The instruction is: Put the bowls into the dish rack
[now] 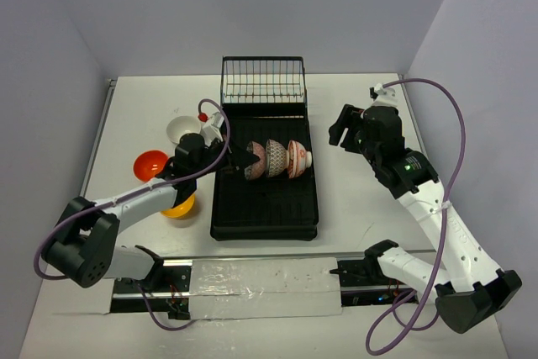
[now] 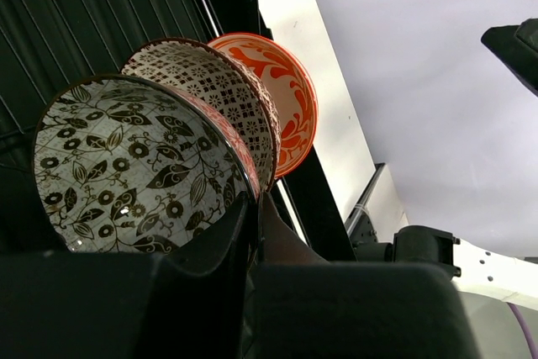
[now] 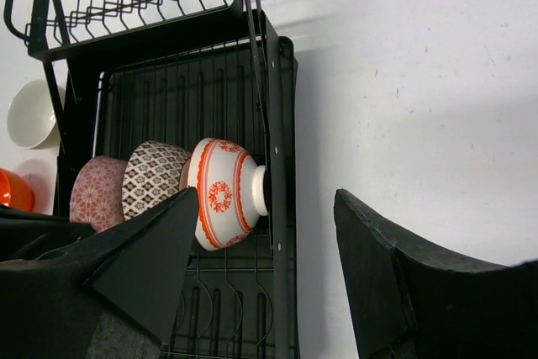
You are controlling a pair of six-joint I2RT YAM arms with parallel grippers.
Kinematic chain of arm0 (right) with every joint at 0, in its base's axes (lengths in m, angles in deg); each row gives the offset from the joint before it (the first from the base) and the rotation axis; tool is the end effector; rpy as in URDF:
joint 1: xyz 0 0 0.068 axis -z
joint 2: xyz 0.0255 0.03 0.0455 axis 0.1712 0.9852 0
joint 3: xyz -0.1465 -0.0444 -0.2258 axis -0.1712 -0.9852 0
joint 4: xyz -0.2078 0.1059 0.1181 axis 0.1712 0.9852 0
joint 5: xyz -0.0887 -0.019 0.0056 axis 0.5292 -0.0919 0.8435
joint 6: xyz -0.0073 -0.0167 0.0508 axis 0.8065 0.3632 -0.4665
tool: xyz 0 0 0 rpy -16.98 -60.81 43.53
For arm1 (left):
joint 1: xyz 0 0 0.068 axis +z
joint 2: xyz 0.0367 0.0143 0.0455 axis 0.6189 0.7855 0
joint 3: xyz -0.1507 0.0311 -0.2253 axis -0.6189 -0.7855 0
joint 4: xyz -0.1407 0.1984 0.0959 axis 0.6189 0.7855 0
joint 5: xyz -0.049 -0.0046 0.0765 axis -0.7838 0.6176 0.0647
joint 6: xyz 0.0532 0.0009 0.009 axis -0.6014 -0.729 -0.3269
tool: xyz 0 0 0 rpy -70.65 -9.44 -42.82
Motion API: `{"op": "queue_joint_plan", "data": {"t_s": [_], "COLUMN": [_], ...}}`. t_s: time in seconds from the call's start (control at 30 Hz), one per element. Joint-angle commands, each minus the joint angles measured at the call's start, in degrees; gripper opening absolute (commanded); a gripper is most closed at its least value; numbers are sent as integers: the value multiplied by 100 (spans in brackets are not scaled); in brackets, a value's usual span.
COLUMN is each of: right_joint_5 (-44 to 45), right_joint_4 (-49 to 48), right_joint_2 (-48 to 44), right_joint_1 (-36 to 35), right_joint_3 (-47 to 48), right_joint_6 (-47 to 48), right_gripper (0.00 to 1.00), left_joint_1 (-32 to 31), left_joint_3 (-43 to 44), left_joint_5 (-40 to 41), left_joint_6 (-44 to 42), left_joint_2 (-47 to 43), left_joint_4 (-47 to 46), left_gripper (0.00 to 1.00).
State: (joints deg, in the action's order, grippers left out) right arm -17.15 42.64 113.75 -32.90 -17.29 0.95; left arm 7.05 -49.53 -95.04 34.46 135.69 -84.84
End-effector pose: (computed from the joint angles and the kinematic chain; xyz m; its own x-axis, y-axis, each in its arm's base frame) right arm 0.1884 0.0716 0.3721 -0.4533 0.2696 -0.8496 -0.0048 0.9524 0.3048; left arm 0.2388 -0.1616 0.2282 -0.7454 -0.3461 -0.5697 0.3836 0.4762 -0.7913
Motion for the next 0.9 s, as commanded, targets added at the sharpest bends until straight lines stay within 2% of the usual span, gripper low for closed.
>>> {"op": "queue_joint_plan", "data": {"t_s": [0.0,0.87], "right_joint_5": [113,131], "right_joint_4": [-146,-137], "right_joint_2": [32,85], "right_joint_1": [-42,-68], "right_joint_3": [-36,-27], "right_joint_6": [71,71], "right_gripper": [73,73], "left_joint_1": [-29,-55], "left_joint_3": [121,104], "left_joint_5": [-141,-247], "left_joint_6": [101,277], "left_joint_2": [33,314], "left_joint_4": [-670,-1101], "left_gripper": [0,0]}}
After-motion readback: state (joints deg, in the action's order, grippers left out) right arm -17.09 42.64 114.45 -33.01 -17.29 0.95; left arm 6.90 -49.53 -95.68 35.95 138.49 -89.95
